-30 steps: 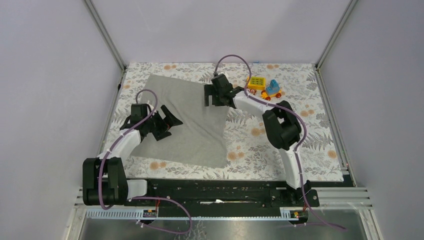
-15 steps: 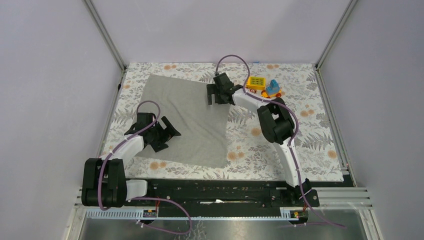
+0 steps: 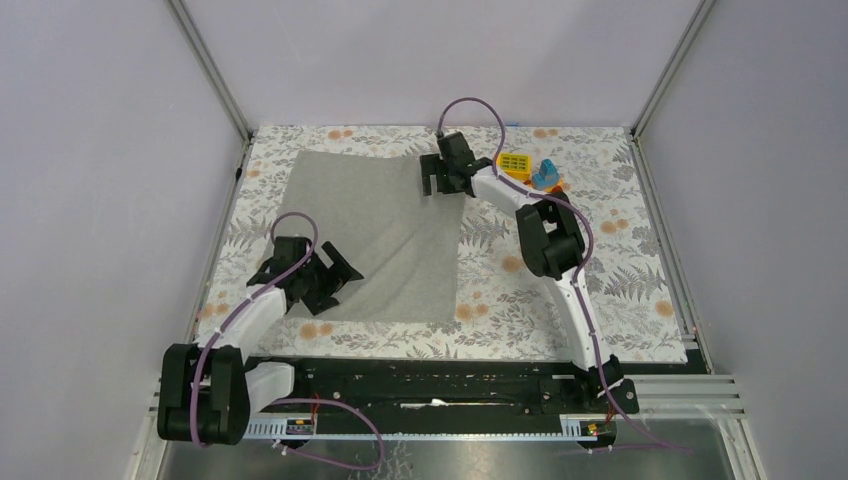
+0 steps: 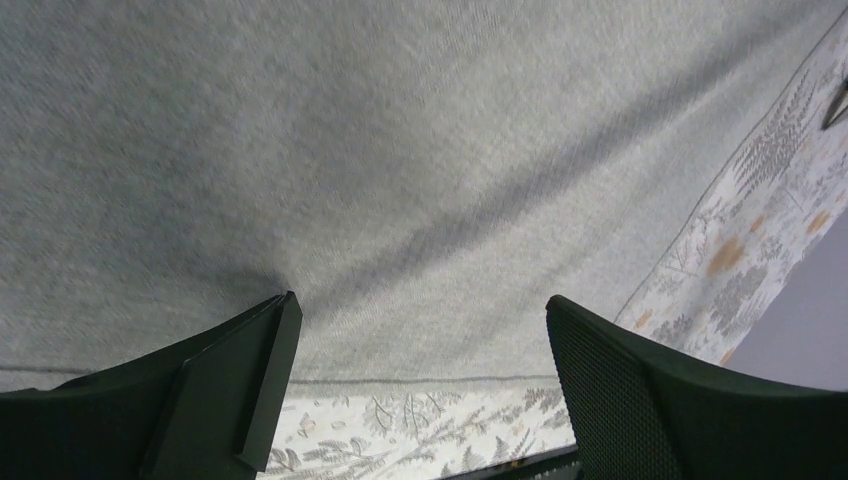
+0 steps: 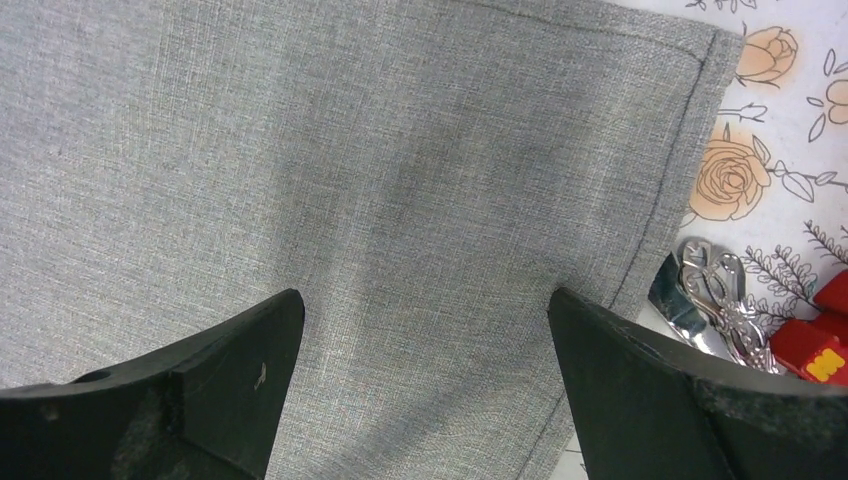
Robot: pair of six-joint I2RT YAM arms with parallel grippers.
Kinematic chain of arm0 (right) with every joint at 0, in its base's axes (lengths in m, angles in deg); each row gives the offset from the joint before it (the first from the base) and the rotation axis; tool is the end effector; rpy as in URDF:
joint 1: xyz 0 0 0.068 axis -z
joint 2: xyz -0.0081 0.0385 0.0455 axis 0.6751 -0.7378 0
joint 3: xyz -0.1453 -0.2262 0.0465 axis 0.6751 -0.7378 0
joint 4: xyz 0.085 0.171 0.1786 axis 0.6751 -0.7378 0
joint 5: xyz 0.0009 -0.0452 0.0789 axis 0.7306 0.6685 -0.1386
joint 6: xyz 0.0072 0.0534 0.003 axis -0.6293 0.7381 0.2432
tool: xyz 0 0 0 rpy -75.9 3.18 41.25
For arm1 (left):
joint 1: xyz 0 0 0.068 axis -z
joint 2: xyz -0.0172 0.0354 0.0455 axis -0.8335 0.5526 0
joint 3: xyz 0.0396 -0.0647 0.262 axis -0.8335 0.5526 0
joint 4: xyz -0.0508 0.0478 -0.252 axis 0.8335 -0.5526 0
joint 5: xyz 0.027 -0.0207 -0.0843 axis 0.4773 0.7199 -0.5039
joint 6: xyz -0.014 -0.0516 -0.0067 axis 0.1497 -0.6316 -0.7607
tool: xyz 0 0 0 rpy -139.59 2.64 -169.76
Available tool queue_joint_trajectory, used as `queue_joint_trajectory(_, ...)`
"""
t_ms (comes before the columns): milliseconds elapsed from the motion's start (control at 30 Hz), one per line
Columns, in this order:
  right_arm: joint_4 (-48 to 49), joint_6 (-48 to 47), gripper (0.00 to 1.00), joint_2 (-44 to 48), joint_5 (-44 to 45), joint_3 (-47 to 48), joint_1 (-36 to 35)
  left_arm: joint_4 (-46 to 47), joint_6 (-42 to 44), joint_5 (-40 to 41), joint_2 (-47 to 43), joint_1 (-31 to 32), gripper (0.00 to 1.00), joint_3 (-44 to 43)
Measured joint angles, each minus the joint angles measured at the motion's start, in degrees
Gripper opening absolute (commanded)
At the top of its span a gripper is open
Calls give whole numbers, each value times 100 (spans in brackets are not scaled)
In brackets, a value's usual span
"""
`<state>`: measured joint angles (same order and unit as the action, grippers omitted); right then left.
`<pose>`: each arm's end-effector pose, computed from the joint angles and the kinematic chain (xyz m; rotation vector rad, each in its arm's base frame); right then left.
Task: Fold the napkin into a case and place the utensils inside
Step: Smooth out the napkin at the center of the board.
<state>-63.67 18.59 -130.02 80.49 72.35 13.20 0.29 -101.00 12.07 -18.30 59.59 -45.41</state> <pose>0.4845 0.2680 0.1582 -0.2646 2.2569 0.3068 0.1977 -0.0208 0.1612 -0.8592 2.4997 -0.6753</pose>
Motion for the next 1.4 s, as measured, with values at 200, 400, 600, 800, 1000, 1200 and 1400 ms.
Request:
queue_joint_trajectory(200, -472, -116, 100, -42, -181, 240, 2, -225, -98, -186, -323, 297, 99, -17)
queue_joint_trajectory(400, -1014, 317, 100, 614, -573, -293, 2, -365, 33, -326, -444, 629, 99, -505)
queue_joint_trajectory(600, -603, 1244, 94, 2514, -1550, -2240, -120, -328, 103, -417, -566, 844, 99, -758)
queue_joint_trajectory(800, 63, 1729, 77, 3134, -1825, -3305, -809, -555, 212, -321, -562, 824, 99, -1169)
queue_joint_trajectory(1000, 369, 1976, 55, 3141, -1917, -4251, -1344, -973, 623, -81, -551, 225, 99, -1867)
queue_joint_trajectory(1200, 807, 2061, 50, 3386, -1563, -5174, -1292, -1338, 839, 63, -560, -520, 99, -1906)
queue_joint_trajectory(1400, 1272, 2234, 50, 4142, -1266, -6242, -1274, -1753, 732, 953, -669, -636, 99, -1899)
